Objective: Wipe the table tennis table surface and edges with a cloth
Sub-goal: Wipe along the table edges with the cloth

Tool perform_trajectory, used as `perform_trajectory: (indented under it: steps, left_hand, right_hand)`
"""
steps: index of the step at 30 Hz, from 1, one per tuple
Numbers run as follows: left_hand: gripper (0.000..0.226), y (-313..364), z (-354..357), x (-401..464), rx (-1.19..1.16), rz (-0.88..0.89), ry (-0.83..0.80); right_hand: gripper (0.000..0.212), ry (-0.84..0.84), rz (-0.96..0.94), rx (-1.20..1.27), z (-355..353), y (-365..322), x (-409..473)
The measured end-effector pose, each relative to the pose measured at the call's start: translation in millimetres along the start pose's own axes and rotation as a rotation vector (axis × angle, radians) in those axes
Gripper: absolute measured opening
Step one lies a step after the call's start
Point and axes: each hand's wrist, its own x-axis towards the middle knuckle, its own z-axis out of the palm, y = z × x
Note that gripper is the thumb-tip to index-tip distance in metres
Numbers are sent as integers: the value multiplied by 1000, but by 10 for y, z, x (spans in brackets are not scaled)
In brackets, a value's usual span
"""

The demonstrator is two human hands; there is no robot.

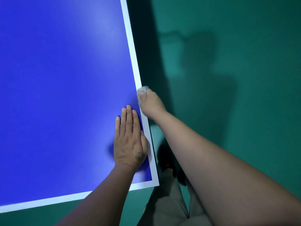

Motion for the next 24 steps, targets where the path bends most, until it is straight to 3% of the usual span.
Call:
perform_trajectory:
  steps: [3, 7, 9, 18, 21, 24]
  left_hand:
    - [70, -11, -15, 17, -8, 5, -5]
    - [68, -29, -1, 13, -12, 23, -1]
    - [67, -35, -10, 7, -24, 23, -3]
    - [68, -7, -77, 21, -27, 14, -5]
    - [68, -30, -124, 31, -116, 11, 17]
    - [60, -19, -206, 157, -291, -120, 119]
  right_hand:
    - [19, 2, -8, 39, 8, -51, 16]
    - [56, -41, 13, -16, 126, 203, -472]
    - [60, -33, 19, -26, 188, 318, -577]
    - [51, -12, 4, -34, -55, -170, -74]
    - [31, -22, -15, -48, -254, -556, 406]
    - [24, -29, 32, -21, -263, -694, 814]
